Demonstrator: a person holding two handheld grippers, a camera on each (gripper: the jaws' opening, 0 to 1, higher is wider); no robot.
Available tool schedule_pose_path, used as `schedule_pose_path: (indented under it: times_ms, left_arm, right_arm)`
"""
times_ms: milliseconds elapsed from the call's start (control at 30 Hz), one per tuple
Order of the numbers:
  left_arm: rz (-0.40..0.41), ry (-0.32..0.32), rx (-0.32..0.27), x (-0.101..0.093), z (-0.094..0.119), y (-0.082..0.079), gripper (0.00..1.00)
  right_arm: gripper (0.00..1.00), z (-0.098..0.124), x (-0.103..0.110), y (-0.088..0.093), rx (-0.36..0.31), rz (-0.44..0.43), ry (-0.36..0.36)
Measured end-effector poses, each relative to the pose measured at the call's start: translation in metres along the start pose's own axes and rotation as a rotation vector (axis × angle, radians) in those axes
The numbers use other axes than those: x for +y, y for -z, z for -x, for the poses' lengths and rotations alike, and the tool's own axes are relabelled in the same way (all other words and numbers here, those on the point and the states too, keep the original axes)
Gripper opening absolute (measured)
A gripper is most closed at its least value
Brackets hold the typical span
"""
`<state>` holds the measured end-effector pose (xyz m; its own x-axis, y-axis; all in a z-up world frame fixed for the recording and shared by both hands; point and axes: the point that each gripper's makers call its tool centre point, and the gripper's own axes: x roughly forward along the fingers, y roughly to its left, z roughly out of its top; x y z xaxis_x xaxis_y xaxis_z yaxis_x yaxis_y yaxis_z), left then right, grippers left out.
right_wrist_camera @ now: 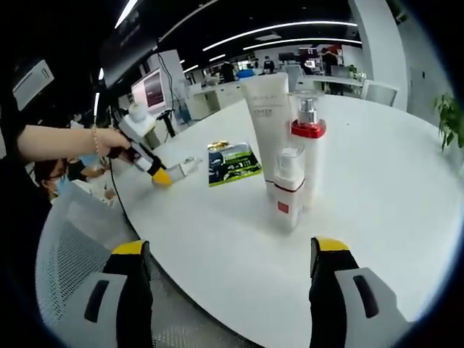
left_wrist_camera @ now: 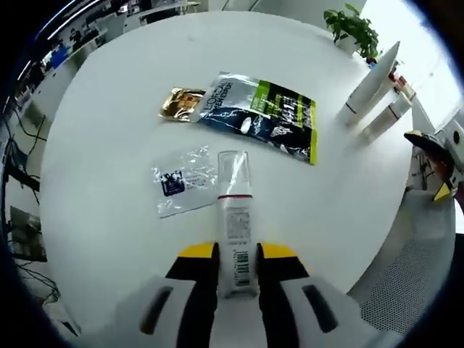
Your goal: Arrange the skincare products in the storage area until every visible bottle or jar stands upright without overlapping.
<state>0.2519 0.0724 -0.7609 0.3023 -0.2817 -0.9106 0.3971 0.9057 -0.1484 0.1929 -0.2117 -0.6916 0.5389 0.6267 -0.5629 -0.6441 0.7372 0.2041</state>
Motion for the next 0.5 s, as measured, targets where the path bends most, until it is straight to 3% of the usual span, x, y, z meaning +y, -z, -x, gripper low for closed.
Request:
schedule_pose_path:
  times_ms: [267,367,500]
  left_arm:
    - [0.099,0.057,-0.073,-0.008,0.01,-0.003,0.17]
    - [0.182,0.111,-0.126,-0.017,0.017,-0.008,0.17]
    - [0.231,0.182,-0.2,-0.03,0.029,-0.016,0.17]
  right_arm:
    - [0.91,-0.002,0.003,0.002,0.006,-0.002,-0.022]
    - [0.91,-0.002,0.006,0.001,0.005,0.002,-0.034]
    - [0.91,-0.002,0.009,0.0,-0.002,0.0,-0.047]
